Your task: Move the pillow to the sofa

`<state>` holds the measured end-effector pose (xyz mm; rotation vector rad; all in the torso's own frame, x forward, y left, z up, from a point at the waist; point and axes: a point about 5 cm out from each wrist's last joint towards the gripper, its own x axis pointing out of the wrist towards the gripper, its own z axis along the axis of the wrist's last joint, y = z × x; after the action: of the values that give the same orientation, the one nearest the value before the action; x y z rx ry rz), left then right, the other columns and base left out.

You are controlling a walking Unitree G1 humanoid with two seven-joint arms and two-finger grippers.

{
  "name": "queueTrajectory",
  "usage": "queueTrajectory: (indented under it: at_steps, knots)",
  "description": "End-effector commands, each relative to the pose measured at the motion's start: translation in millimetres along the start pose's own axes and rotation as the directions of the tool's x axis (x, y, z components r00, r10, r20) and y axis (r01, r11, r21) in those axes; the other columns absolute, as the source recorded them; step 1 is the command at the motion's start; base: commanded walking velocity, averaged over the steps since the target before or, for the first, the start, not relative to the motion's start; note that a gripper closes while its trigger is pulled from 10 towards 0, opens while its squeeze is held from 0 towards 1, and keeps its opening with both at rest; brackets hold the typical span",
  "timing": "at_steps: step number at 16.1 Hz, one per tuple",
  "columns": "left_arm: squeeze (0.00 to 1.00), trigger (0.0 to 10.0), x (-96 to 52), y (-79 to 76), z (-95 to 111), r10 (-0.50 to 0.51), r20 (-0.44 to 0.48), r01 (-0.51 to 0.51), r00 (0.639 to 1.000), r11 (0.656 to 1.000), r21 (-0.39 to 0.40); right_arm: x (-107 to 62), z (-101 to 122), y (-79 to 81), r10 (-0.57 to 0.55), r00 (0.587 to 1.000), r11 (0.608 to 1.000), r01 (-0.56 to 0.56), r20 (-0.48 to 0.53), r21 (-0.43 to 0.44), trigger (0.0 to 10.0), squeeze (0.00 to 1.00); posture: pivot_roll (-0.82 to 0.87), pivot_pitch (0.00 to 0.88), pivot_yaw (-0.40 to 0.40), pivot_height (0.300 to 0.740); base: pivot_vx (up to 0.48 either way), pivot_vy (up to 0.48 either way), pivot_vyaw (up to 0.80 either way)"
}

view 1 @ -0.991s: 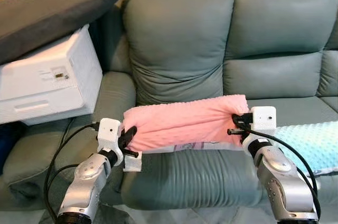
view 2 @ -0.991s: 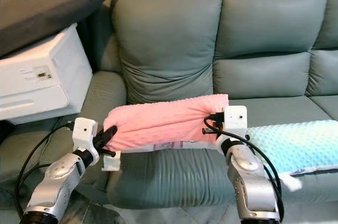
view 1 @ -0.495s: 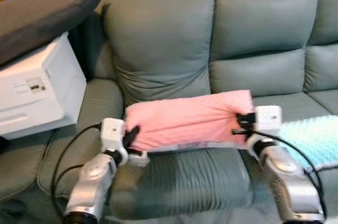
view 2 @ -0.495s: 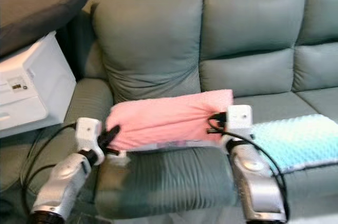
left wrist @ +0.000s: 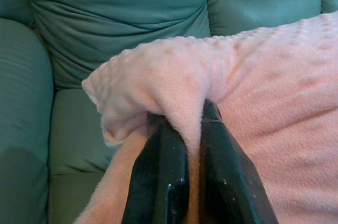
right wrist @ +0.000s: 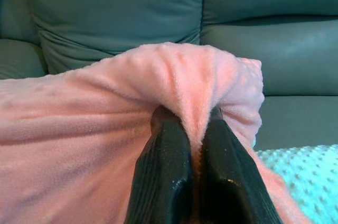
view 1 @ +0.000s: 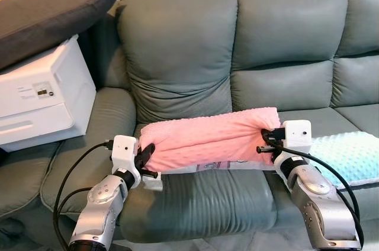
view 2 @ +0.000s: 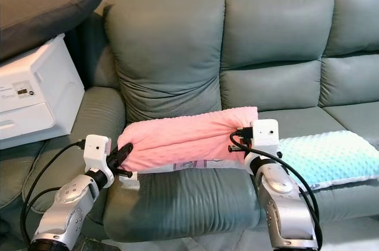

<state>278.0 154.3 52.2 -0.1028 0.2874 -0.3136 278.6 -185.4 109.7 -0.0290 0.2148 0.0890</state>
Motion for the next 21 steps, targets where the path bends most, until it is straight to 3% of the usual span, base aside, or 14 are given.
queueTrajectory:
  at_steps: [1, 7, 10, 12, 15, 18, 21]
  knots:
    - [0.00, 10.0, -3.0, 11.5, -3.3, 0.054, -0.027, -0.053, 0.998, 0.998, 0.027, -0.4, 8.8, -4.0, -0.023, 0.999, 1.000, 0.024, 0.038, -0.009, 10.0, 0.00, -0.09, 0.000, 0.059, 0.740, 0.000, 0.000, 0.00]
    - [0.00, 10.0, 7.9, 17.8, -26.4, 0.094, -0.137, -0.081, 0.986, 0.992, 0.096, 13.3, -7.3, -17.5, -0.067, 0.994, 0.997, 0.064, -0.086, -0.041, 10.0, 0.00, -0.08, 0.000, 0.077, 0.740, 0.000, 0.000, 0.00]
    - [0.00, 10.0, 11.8, 14.1, -28.5, 0.079, -0.133, -0.065, 0.988, 0.993, 0.102, 10.5, -13.0, -16.0, -0.098, 0.990, 0.995, 0.094, -0.097, -0.043, 10.0, 0.00, -0.07, 0.070, 0.103, 0.740, 0.000, 0.000, 0.00]
    - [0.00, 10.0, 16.5, 14.1, -19.9, 0.087, -0.083, -0.078, 0.993, 0.991, 0.107, 4.3, -13.4, -1.7, -0.075, 0.996, 0.997, 0.075, -0.055, -0.014, 10.0, 0.00, -0.06, 0.145, 0.108, 0.740, 0.000, 0.000, 0.00]
    - [0.00, 10.0, 28.5, 9.6, 2.1, 0.107, 0.019, -0.109, 0.994, 0.992, 0.070, 3.6, -5.1, 5.1, -0.106, 0.994, 0.994, 0.106, 0.021, 0.013, 10.0, 0.00, -0.06, 0.205, 0.115, 0.740, 0.000, 0.000, 0.00]
    - [0.00, 10.0, 45.1, -6.8, 21.7, 0.071, 0.094, -0.077, 0.993, 0.995, 0.059, 12.0, 0.8, -2.7, -0.171, 0.985, 0.985, 0.171, 0.035, -0.002, 10.0, 0.00, -0.07, 0.257, 0.116, 0.740, 0.000, 0.000, 0.00]
    - [0.00, 10.0, 61.9, -22.8, 29.4, 0.062, 0.097, -0.069, 0.993, 0.995, 0.078, 23.0, -2.8, -16.6, -0.181, 0.983, 0.983, 0.182, 0.031, -0.018, 10.0, 0.00, -0.06, 0.282, 0.123, 0.740, 0.000, 0.000, 0.00]
